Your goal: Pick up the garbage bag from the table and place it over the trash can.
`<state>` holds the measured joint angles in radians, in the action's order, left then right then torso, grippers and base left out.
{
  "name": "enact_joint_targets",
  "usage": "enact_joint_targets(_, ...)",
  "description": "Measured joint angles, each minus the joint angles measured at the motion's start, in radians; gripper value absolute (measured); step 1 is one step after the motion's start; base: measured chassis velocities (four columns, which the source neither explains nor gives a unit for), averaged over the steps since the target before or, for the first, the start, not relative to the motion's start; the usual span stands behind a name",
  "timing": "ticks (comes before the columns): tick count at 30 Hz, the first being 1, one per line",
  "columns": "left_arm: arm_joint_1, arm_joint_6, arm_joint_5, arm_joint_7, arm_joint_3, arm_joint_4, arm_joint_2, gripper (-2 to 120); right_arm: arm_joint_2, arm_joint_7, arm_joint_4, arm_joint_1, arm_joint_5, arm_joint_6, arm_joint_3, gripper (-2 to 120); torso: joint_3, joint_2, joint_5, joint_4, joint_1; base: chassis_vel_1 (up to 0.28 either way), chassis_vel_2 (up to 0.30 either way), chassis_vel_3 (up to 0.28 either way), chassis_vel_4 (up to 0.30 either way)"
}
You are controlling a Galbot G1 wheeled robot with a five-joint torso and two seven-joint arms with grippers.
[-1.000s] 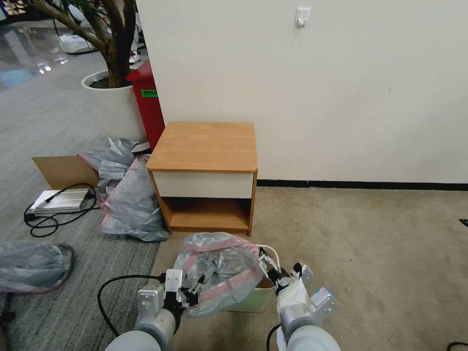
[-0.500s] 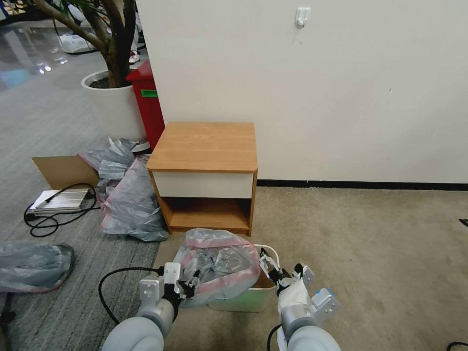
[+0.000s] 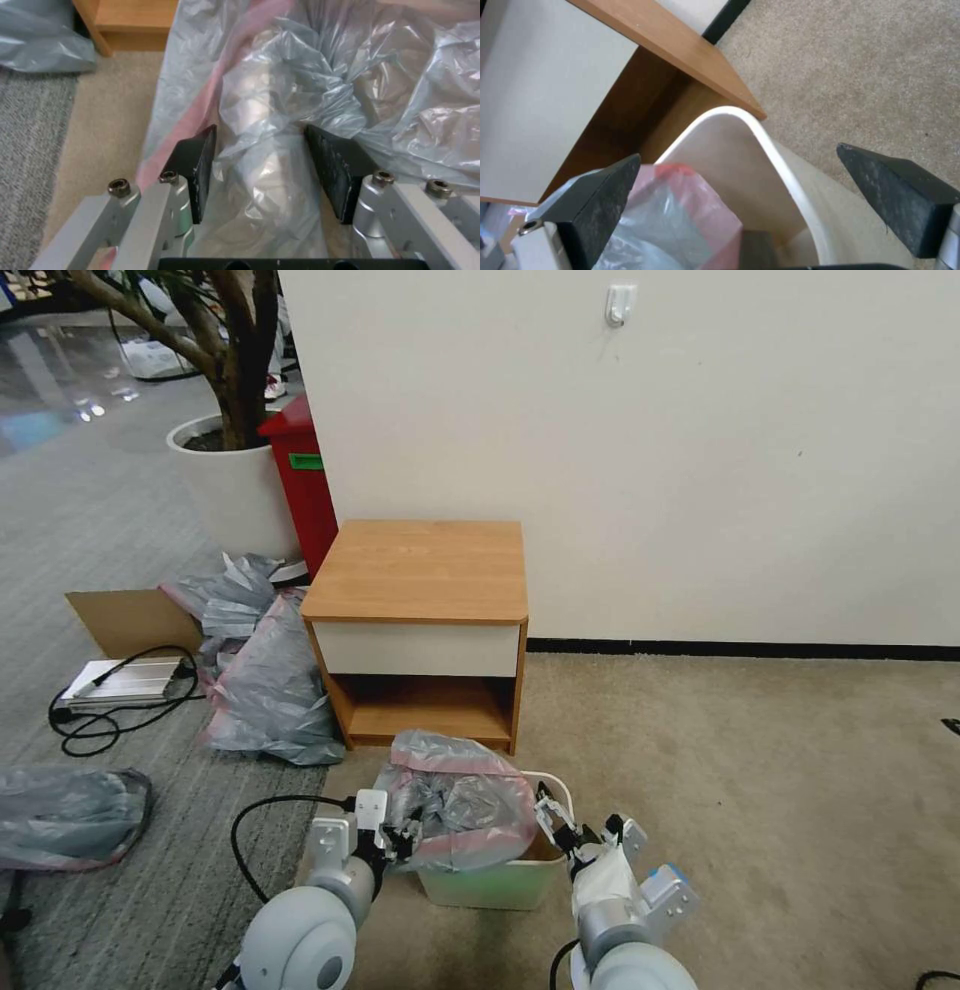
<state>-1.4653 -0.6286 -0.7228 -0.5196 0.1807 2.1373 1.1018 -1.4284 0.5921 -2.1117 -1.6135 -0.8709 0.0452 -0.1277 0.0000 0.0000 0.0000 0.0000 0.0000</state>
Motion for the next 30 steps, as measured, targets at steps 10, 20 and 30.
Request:
enact_joint_targets(10,0.005,0.041,0.028,0.007,-0.029,-0.025,0.023,25,0.009,-0.025,-0.023,-0.005,0.031,0.002,-0.004,100,0.0,0.0,0.0,0.0,0.0,0.0,0.0,0.0,0.0)
enact_joint_targets(20,-0.062,0.234,0.163,0.147,0.019,-0.023,0.011,9,0.074,-0.227,-0.081,0.008,0.229,0.09,-0.015,100,0.0,0.0,0.0,0.0001,0.0,0.0,0.0,0.0,0.0)
enact_joint_targets(30,-0.061,0.299,0.166,0.192,0.053,0.021,0.009,9,0.145,-0.412,-0.073,0.03,0.452,0.181,0.078,100,0.0,0.0,-0.0001,0.0,0.0,0.0,0.0,0.0,0.0)
